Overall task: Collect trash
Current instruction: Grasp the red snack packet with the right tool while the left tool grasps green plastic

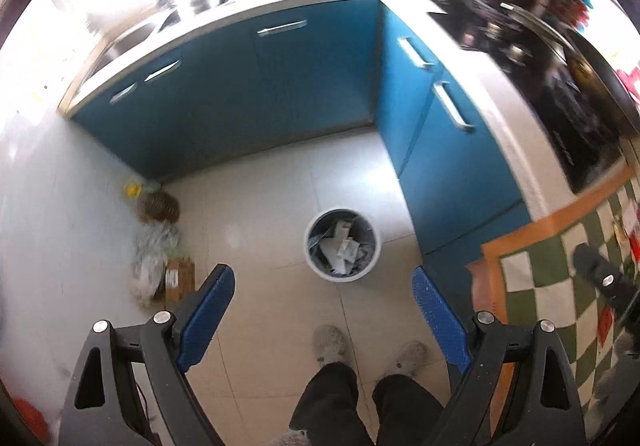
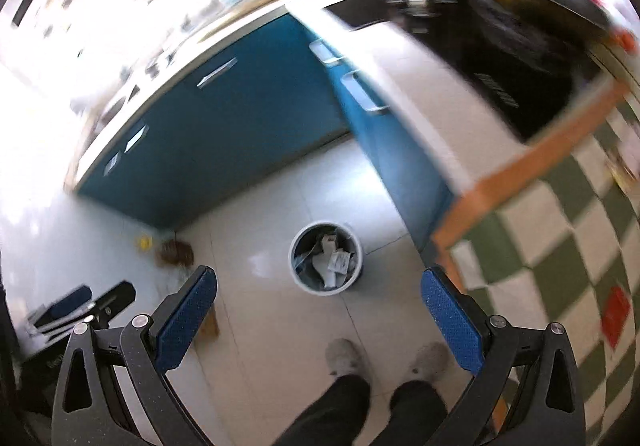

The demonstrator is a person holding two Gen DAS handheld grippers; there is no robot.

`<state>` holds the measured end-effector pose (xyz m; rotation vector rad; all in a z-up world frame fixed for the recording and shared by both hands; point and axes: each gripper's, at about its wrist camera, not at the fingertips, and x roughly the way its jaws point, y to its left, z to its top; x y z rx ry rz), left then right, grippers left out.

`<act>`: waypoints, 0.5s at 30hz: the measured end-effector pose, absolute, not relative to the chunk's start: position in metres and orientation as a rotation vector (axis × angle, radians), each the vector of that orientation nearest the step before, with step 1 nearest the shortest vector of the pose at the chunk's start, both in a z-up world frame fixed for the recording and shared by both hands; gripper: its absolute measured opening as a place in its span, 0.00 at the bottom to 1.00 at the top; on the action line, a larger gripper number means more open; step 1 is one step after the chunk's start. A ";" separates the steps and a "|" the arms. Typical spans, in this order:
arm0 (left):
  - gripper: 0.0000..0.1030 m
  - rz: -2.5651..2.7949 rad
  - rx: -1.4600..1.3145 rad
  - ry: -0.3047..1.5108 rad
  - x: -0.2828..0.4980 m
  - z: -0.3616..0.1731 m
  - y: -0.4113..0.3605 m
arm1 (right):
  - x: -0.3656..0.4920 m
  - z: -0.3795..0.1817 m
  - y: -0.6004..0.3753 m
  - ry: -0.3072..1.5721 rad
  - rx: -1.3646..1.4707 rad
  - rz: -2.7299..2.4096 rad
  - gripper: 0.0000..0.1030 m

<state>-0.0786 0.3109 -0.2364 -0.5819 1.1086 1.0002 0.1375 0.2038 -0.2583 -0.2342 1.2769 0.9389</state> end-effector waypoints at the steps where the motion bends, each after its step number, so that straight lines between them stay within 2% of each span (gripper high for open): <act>1: 0.88 0.977 -0.559 1.115 -0.065 -0.236 0.307 | 0.151 -0.258 0.190 1.280 -0.210 0.900 1.00; 6: 0.88 0.836 -0.450 1.183 0.027 -0.251 0.271 | 0.238 -0.285 0.088 1.318 -0.158 0.542 1.00; 12: 0.88 0.692 -0.331 1.299 0.120 -0.288 0.214 | 0.302 -0.364 -0.012 1.424 -0.146 0.173 1.00; 14: 0.88 0.643 -0.305 1.338 0.139 -0.299 0.197 | 0.306 -0.386 -0.021 1.452 -0.143 0.158 0.93; 15: 0.88 0.621 -0.297 1.355 0.147 -0.302 0.189 | 0.304 -0.384 -0.018 1.400 -0.171 0.169 0.85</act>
